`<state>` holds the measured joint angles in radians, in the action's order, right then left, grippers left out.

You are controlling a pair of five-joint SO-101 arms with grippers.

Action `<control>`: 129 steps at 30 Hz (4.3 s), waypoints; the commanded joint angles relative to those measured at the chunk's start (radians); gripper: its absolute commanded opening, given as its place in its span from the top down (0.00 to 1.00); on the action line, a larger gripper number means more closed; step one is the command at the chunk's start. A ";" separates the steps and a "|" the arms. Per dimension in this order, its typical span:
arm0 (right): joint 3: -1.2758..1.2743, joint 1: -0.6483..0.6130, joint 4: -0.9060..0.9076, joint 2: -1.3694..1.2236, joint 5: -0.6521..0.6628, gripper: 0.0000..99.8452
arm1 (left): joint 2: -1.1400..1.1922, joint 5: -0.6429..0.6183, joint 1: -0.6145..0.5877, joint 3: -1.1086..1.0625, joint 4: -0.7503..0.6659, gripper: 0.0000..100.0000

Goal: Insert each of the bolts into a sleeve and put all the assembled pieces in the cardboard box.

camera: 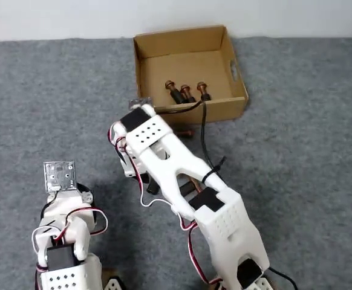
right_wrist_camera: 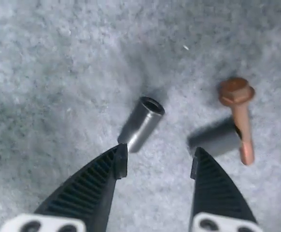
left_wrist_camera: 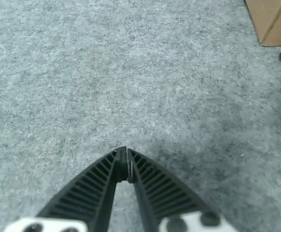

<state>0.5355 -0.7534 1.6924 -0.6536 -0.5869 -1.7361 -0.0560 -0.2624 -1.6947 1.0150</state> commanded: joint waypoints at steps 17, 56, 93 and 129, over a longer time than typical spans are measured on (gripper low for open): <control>0.008 -0.005 -0.136 -0.153 -0.014 0.99 | 0.002 0.003 -0.005 0.005 -0.021 1.00; -0.542 0.493 0.019 0.917 0.100 0.99 | 0.003 0.005 -0.003 0.005 -0.021 1.00; -1.768 0.817 -0.446 2.279 0.311 0.99 | 0.000 0.038 0.275 0.036 -0.023 1.00; -1.780 0.817 -0.455 2.296 0.311 0.99 | 1.883 0.687 0.555 1.577 0.055 0.93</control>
<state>-1.2520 0.0552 1.2582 1.6372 -0.2800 0.0529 0.5823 0.2746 -0.2954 0.9996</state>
